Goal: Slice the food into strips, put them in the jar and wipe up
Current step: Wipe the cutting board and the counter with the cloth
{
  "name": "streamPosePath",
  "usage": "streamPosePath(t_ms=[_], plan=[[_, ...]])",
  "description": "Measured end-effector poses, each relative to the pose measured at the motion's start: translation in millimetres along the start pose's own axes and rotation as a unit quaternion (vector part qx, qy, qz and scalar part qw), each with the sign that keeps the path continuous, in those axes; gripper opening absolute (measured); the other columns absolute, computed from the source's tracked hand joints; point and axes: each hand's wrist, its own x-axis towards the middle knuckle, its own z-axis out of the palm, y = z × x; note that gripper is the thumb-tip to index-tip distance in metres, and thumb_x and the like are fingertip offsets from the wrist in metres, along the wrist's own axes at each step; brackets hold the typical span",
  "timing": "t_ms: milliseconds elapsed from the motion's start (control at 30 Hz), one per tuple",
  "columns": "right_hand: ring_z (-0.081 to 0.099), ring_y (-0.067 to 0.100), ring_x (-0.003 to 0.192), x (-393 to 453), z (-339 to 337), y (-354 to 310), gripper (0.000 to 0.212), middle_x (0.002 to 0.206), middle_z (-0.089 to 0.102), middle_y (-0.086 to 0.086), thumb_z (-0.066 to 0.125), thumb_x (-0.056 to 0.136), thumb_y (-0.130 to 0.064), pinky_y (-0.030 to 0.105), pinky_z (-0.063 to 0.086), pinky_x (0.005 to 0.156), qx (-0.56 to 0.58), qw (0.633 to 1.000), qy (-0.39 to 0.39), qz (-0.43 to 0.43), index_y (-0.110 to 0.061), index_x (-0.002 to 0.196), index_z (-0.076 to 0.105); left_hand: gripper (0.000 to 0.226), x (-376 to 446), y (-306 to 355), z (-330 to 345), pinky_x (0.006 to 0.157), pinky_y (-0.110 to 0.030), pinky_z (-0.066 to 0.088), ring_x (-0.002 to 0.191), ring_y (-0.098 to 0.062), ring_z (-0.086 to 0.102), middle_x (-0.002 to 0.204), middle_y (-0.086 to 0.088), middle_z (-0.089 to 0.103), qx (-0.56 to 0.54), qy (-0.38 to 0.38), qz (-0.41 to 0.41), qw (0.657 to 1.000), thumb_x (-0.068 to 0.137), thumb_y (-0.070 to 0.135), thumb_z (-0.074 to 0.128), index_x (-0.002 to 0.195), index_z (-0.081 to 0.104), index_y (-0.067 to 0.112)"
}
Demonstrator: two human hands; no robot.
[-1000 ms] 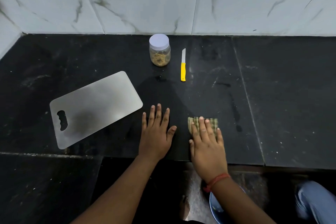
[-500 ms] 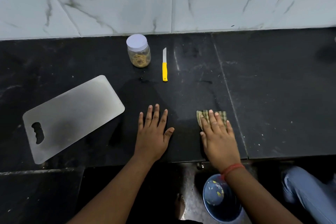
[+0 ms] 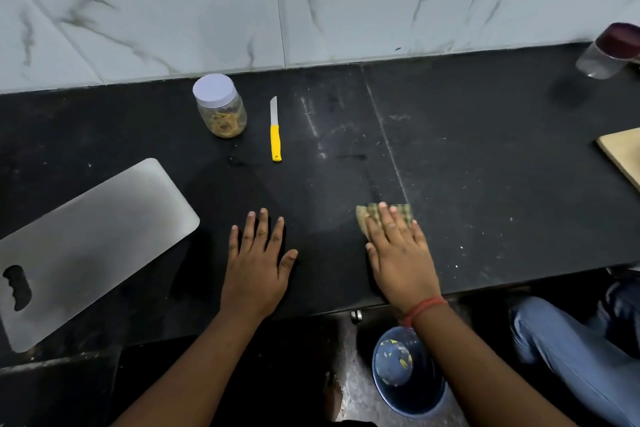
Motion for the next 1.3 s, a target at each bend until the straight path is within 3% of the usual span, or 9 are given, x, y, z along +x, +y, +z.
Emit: streamPosePath(t_ms=[167, 300, 433, 567, 667, 800, 933, 1033, 1300], plan=[[0.018, 0.021, 0.149, -8, 6, -4, 0.059, 0.162, 0.017, 0.002, 0.036, 0.098, -0.038, 0.048, 0.021, 0.117, -0.025, 0.986, -0.010, -0.162, -0.027, 0.154, 0.023, 0.071, 0, -1, 1, 0.124, -0.052, 0.008, 0.155, -0.026, 0.003, 0.167, -0.010, 0.015, -0.008, 0.006, 0.001, 1.000, 0.103, 0.059, 0.004, 0.158, 0.026, 0.020], [0.018, 0.025, 0.149, 8, -1, -10, 0.061, 0.162, 0.018, 0.005, 0.034, 0.096, -0.040, 0.050, 0.020, 0.117, 0.005, 0.999, -0.003, 0.035, -0.025, 0.154, 0.024, 0.069, 0, 0, 2, 0.124, -0.052, 0.007, 0.155, -0.026, 0.005, 0.166, -0.011, 0.016, -0.013, 0.013, -0.002, 1.000, 0.104, 0.057, 0.009, 0.158, 0.028, 0.019], [0.017, 0.021, 0.149, 5, 4, -38, 0.059, 0.162, 0.018, 0.002, 0.036, 0.097, -0.038, 0.047, 0.019, 0.119, -0.003, 0.976, -0.013, -0.215, -0.027, 0.154, 0.023, 0.070, -1, -2, 0, 0.124, -0.050, 0.005, 0.155, -0.026, 0.006, 0.166, -0.011, 0.016, -0.024, 0.020, 0.003, 1.000, 0.103, 0.057, 0.006, 0.158, 0.028, 0.018], [0.013, 0.024, 0.150, 27, 2, -59, 0.061, 0.162, 0.016, 0.006, 0.035, 0.097, -0.039, 0.049, 0.017, 0.119, 0.021, 0.999, -0.013, -0.032, -0.024, 0.155, 0.020, 0.070, -1, -1, -1, 0.124, -0.050, 0.004, 0.155, -0.027, 0.007, 0.166, -0.011, 0.016, -0.035, 0.029, -0.010, 0.999, 0.104, 0.056, 0.006, 0.157, 0.029, 0.017], [0.013, 0.024, 0.150, 25, 7, -84, 0.061, 0.162, 0.018, 0.004, 0.038, 0.096, -0.038, 0.048, 0.016, 0.120, 0.003, 0.967, -0.020, -0.253, -0.024, 0.154, 0.023, 0.069, 2, -5, -2, 0.124, -0.050, 0.002, 0.156, -0.026, 0.004, 0.167, -0.010, 0.014, -0.067, 0.045, -0.018, 0.997, 0.104, 0.057, 0.007, 0.157, 0.028, 0.018], [0.012, 0.024, 0.150, 55, 2, -98, 0.061, 0.162, 0.016, 0.005, 0.036, 0.097, -0.038, 0.050, 0.019, 0.118, 0.026, 0.998, -0.015, -0.053, -0.025, 0.155, 0.019, 0.069, 15, -26, -9, 0.124, -0.051, 0.003, 0.155, -0.027, 0.006, 0.167, -0.012, 0.014, -0.080, 0.060, -0.039, 0.994, 0.105, 0.056, 0.006, 0.158, 0.027, 0.018], [0.012, 0.022, 0.150, 64, 9, -142, 0.059, 0.163, 0.015, 0.003, 0.036, 0.098, -0.037, 0.048, 0.017, 0.119, 0.016, 0.967, -0.036, -0.250, -0.024, 0.154, 0.023, 0.068, 30, -62, -15, 0.124, -0.051, 0.006, 0.155, -0.030, 0.010, 0.166, -0.013, 0.017, -0.063, 0.064, -0.035, 0.995, 0.105, 0.055, 0.010, 0.157, 0.030, 0.015], [0.011, 0.022, 0.150, 92, 8, -158, 0.059, 0.163, 0.014, 0.003, 0.031, 0.098, -0.037, 0.048, 0.016, 0.120, 0.037, 0.993, -0.025, -0.113, -0.024, 0.154, 0.021, 0.067, 36, -77, -17, 0.124, -0.047, 0.002, 0.155, -0.031, 0.009, 0.166, -0.014, 0.017, -0.054, 0.064, -0.028, 0.996, 0.105, 0.054, 0.013, 0.157, 0.028, 0.015], [0.005, 0.021, 0.151, 144, 13, -202, 0.058, 0.164, 0.008, 0.003, 0.021, 0.101, -0.045, 0.048, 0.011, 0.121, 0.026, 0.985, -0.051, -0.161, -0.025, 0.155, 0.019, 0.064, 35, -83, -16, 0.124, -0.052, 0.011, 0.156, -0.028, 0.007, 0.166, -0.013, 0.018, -0.083, 0.062, 0.019, 0.994, 0.102, 0.045, 0.027, 0.158, 0.025, 0.012]])
